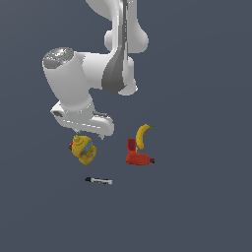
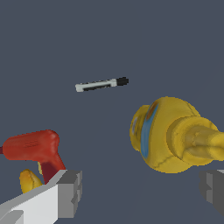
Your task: Pick up a designated object from a clutter of objects.
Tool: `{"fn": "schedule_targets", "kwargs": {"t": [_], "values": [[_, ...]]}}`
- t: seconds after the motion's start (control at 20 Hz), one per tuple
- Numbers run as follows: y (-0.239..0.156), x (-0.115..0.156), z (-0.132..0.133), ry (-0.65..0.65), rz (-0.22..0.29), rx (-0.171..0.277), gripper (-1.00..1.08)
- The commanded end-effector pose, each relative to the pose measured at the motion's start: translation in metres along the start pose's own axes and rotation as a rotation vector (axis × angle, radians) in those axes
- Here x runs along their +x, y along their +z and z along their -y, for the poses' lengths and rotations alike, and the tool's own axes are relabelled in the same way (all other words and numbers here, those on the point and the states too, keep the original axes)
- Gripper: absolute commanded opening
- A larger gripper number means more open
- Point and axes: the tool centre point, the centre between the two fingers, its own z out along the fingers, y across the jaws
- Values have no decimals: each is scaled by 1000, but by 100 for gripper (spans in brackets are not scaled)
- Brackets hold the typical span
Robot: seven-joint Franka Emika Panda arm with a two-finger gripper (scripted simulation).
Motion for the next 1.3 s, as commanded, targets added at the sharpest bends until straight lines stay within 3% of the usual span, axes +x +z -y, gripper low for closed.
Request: {"fn": "schedule_targets", "kwargs": {"t": [0.0,0.3,0.55,1.25], "values": [[34,-1,-29,52,15,-4,100],[81,-4,-81,142,13,-17,100],[103,-8,-106,185,13,-27,100],[131,-11,-114,198,13,-30,100]]}}
